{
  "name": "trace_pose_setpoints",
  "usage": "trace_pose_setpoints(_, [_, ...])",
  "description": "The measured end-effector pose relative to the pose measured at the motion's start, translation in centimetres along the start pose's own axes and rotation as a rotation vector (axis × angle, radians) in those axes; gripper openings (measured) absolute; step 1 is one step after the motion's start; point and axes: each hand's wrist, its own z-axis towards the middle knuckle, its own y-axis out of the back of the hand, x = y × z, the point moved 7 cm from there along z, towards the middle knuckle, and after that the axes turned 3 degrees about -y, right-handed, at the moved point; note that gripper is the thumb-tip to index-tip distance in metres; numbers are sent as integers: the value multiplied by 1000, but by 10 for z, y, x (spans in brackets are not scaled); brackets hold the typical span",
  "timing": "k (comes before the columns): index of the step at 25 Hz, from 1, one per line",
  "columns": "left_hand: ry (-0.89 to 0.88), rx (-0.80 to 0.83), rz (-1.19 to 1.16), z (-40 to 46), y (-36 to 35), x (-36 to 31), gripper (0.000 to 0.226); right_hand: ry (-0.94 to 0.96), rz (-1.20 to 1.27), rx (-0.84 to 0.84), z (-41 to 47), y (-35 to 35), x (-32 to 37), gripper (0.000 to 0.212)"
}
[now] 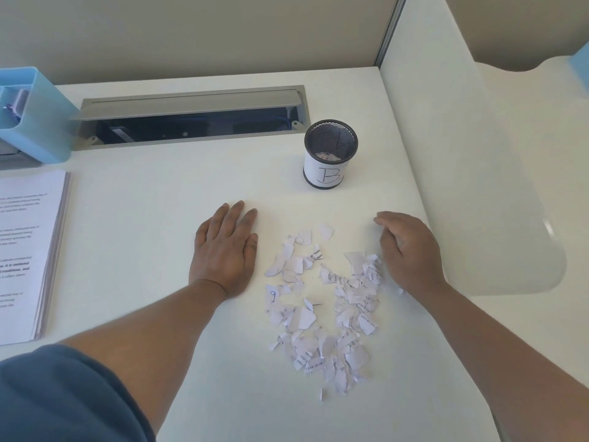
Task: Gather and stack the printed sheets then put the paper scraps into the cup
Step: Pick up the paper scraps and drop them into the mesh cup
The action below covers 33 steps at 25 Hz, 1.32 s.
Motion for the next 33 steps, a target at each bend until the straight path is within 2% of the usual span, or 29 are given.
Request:
trace_pose_setpoints(5, [4, -1, 4, 0, 1, 0, 60, -49, -109, 38, -45, -8, -20, 44])
trace_pose_setpoints(10, [9, -17, 2, -2, 1, 0, 53, 17, -194, 112, -51, -49, 33, 43])
trace_pose_setpoints(13, [13, -14, 4, -2, 2, 0, 52, 36, -117, 168, -45, -67, 58, 43])
trace_pose_setpoints(16, [9, -16, 4, -2, 2, -1, 52, -39, 22, 161, -36, -53, 46, 44])
trace_pose_setpoints(19, [0, -21, -10, -2, 3, -1, 52, -31, -131, 100, -33, -26, 10, 45])
trace_pose_setpoints(22, [-6, -25, -25, -1, 2, -1, 52, 54, -339, 118, -38, -21, -7, 45])
trace_pose_setpoints(28, [-35, -36, -47, -5, 3, -2, 50, 16, -413, 152, -40, -23, -2, 51])
trace_pose_setpoints(30, [7, -53, -98, -3, 4, 0, 47, 5, -430, 153, -40, -24, -1, 52])
trace_pose_setpoints(32, [98, -84, -261, 4, 10, -4, 44, -6, -444, 166, -38, -25, 0, 53])
trace_pose_setpoints(33, [79, -104, -344, 9, 16, -14, 46, -10, -456, 169, -37, -25, 0, 53])
